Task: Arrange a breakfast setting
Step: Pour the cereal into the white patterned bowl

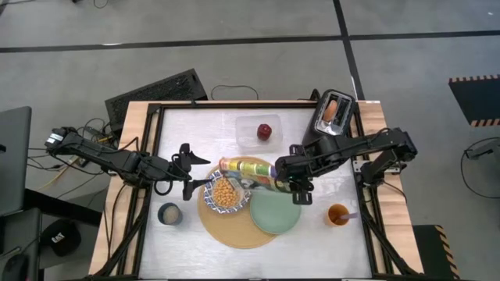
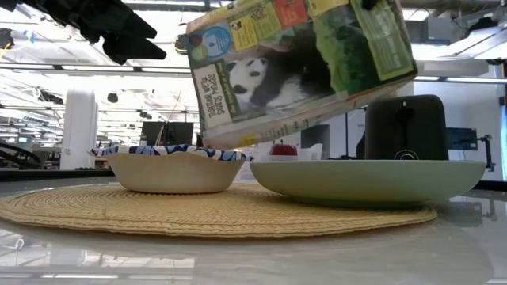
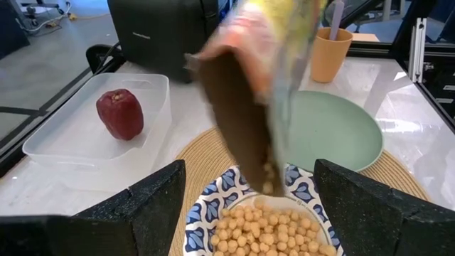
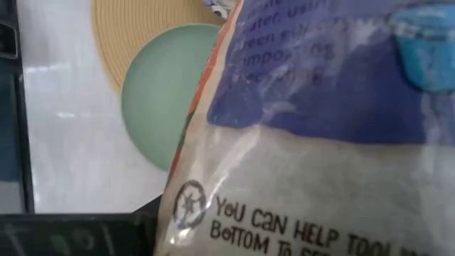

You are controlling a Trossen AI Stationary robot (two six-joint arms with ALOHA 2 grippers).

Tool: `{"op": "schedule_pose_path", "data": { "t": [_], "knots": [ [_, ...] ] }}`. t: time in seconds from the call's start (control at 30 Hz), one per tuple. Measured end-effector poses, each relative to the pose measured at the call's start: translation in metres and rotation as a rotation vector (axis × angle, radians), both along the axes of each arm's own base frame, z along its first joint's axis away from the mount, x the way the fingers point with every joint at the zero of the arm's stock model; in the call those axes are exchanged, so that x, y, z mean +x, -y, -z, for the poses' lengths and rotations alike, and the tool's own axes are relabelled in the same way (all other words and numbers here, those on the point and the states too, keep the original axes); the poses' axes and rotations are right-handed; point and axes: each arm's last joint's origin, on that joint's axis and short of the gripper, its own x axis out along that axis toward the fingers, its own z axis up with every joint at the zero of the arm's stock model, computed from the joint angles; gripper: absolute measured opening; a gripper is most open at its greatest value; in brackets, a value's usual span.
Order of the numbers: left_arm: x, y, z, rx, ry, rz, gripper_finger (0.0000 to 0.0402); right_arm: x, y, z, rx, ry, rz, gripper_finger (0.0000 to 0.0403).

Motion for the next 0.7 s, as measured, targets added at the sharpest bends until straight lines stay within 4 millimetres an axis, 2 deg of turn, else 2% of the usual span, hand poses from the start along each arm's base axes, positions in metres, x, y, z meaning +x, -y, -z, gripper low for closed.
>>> {"op": "schedule_pose_path", "data": {
  "t": [0.7],
  "knots": [
    [-0.0001, 0.0, 0.0001, -0.003, -0.001, -0.002, 0.0296, -0.0016, 0.0, -0.0028, -0.009, 0.02, -0.01, 0.0183]
  ]
}}
